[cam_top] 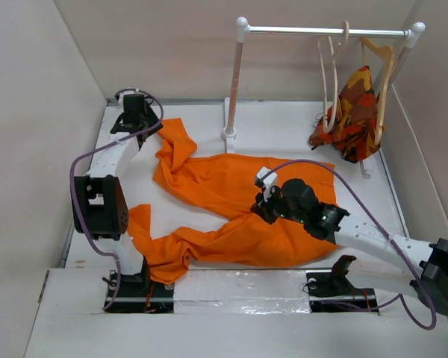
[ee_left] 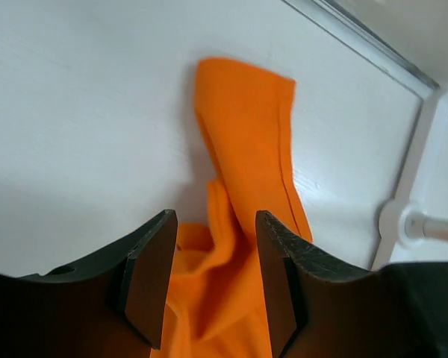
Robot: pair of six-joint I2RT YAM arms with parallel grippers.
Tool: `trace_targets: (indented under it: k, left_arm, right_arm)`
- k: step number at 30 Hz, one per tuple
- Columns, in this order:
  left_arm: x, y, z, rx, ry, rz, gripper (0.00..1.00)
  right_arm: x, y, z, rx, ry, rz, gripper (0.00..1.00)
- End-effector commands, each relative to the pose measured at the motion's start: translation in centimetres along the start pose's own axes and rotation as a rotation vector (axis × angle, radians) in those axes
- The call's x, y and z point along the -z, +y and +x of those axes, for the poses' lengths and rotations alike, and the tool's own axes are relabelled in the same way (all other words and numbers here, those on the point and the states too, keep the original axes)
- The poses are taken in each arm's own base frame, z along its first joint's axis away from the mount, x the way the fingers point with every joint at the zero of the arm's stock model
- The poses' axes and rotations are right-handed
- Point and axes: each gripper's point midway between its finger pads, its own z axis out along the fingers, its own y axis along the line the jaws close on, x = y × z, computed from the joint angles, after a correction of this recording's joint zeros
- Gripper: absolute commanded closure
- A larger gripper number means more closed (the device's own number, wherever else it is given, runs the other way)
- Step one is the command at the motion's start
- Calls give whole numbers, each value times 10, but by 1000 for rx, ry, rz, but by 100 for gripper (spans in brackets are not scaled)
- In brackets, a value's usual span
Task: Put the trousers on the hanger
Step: Flatten out the trousers at the center of the board.
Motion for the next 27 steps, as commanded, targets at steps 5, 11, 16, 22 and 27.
trace_targets:
  k: [5, 11, 16, 22, 27]
  left_arm:
    - [-58, 5, -21, 47, -17, -9, 56]
    - [-105, 1, -9, 141, 28, 118, 53]
    - [-127, -8, -6, 155, 30, 195, 49]
    - [-142, -22, 6, 204, 55, 285, 45]
    - [-143, -31, 10, 235, 37, 360, 40]
  right_arm:
    - [2, 11, -33, 32, -86, -15, 100]
    - [0, 12, -27, 17, -71, -9, 81]
    - [-13, 15, -22, 17, -51, -24, 48]
    - [-22, 15, -13, -3, -26, -12, 45]
    - [-22, 12, -5, -16, -9, 8, 45]
